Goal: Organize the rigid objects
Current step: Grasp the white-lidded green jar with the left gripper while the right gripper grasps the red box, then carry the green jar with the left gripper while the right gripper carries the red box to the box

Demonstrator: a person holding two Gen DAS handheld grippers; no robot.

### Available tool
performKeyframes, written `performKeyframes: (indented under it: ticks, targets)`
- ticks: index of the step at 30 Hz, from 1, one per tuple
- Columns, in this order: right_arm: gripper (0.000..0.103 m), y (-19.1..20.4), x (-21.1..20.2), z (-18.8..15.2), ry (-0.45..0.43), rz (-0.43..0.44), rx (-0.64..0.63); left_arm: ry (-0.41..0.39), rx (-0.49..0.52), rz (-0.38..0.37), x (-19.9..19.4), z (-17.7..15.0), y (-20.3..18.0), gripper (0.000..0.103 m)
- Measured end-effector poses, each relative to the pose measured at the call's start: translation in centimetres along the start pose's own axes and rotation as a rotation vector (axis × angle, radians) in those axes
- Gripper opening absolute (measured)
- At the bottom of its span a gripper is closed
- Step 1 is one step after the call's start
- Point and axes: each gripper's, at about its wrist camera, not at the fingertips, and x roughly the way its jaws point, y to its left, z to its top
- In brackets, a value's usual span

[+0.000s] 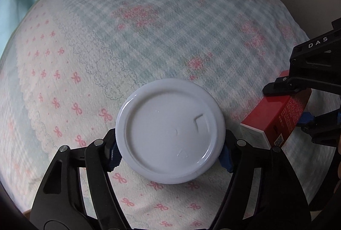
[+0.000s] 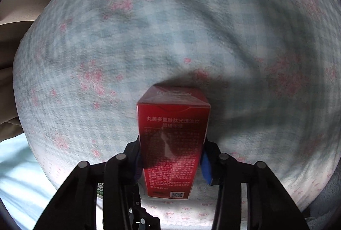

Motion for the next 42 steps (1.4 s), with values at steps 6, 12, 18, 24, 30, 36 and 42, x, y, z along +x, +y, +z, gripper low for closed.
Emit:
performKeyframes:
  ticks: [6,12,18,24,30,36,42]
  targets:
    - [0.039,-1.3,-1.1,0.2,0.029,0.055,-0.003,-0.018,-0.023,-0.007,-2.6,-0.2,0.4,0.068]
    - [0.039,-0.8,-4.0,-0.7,0.016,0.1,-0.112,-0.051,-0.063,0.015,-6.4,-0.3,1.4,0.068]
    - [0.039,0.5,-9.8,-3.2,-0.036,0.133,-0.301,-0.103,-0.119,0.02,-13.5,-1.2,2.4,0.068]
    - [0.039,1.3,-16.7,-8.8,-0.092,0.138,-0.557,-0.166,-0.201,0.019,-22.4,-3.1,3.8,0.068]
    - [0.039,3.1,-22.5,-16.6,-0.151,0.157,-0.768,-0.268,-0.253,0.049,-32.0,-7.5,5.8,0.068]
    - [0.039,3.7,-25.1,-24.7,-0.192,0.175,-0.935,-0.323,-0.267,0.086,-38.8,-14.1,9.5,0.068]
    - [0.038,3.5,-25.0,-32.4,-0.157,0.21,-1.056,-0.324,-0.317,0.126,-41.7,-20.6,14.6,0.068]
